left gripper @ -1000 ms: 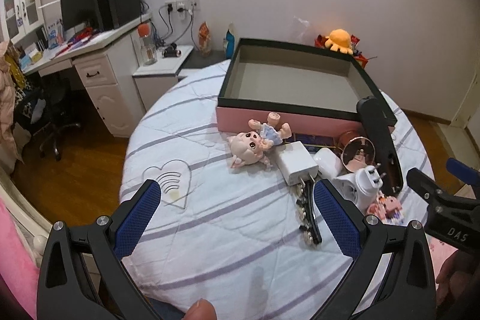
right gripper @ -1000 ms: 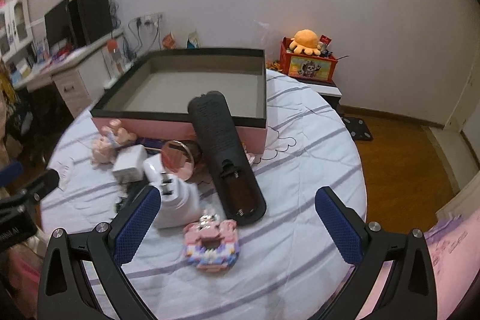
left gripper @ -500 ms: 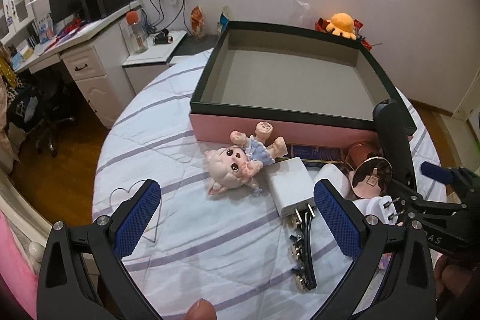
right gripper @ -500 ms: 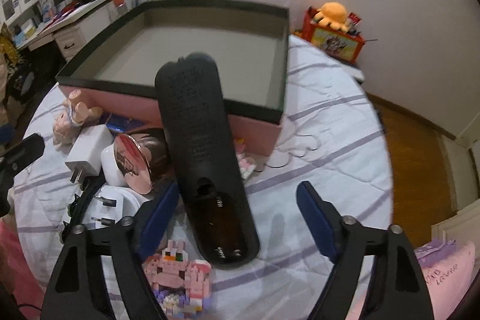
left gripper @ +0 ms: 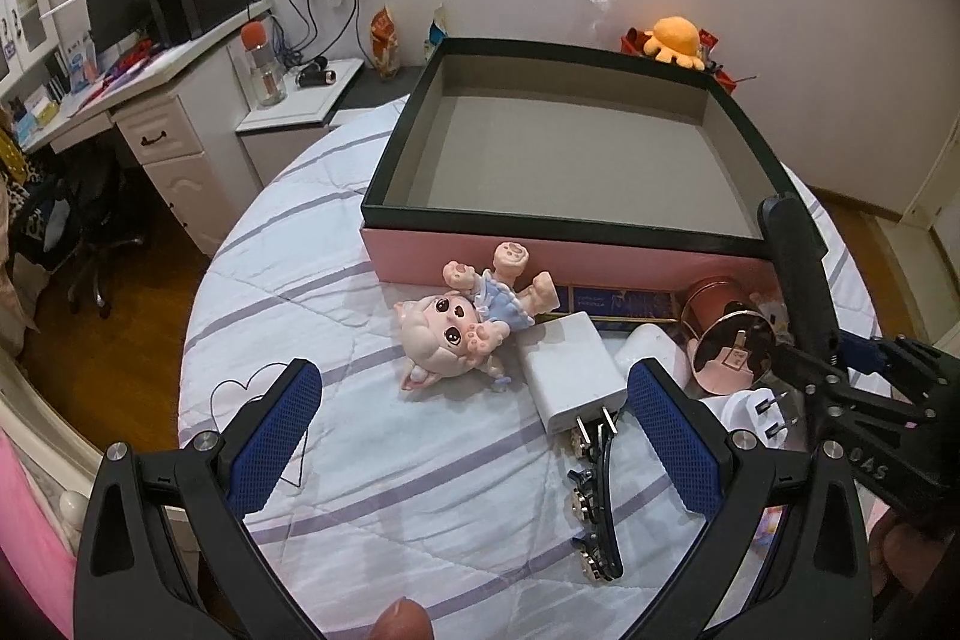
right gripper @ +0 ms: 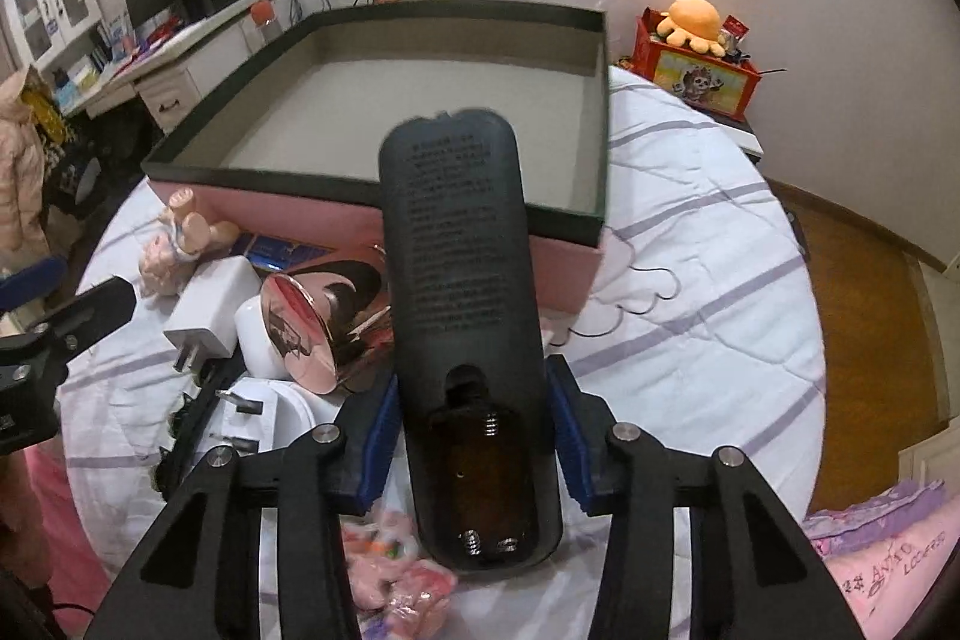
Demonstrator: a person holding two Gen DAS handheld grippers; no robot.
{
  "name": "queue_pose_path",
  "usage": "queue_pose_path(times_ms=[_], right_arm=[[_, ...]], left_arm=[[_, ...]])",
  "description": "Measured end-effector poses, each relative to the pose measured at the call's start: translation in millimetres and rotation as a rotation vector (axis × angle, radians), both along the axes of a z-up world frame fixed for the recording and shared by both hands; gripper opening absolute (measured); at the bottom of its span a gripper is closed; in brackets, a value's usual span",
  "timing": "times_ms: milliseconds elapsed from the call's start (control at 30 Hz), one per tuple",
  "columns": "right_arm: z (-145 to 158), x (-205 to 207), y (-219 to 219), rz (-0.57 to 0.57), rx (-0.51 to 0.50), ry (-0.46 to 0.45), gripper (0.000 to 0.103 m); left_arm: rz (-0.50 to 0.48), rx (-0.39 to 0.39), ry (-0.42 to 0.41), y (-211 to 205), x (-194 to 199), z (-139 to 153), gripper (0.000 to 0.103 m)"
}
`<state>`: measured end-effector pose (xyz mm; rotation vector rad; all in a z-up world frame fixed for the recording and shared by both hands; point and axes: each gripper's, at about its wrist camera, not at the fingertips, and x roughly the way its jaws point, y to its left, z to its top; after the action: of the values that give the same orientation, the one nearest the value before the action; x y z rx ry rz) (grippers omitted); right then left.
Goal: Organize rigid objects
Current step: 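Lift the black remote with the right gripper and lower it into the box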
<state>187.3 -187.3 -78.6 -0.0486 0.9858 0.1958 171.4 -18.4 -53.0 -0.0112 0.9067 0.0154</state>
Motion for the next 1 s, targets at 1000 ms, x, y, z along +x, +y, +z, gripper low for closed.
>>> queue_pose_path(times_ms=[1000], right_arm=[[64,26,19,0.02,0.075,-0.118,0.045]], left_arm=[[0.018,-0.023,-0.075,22,35,31,0.103]])
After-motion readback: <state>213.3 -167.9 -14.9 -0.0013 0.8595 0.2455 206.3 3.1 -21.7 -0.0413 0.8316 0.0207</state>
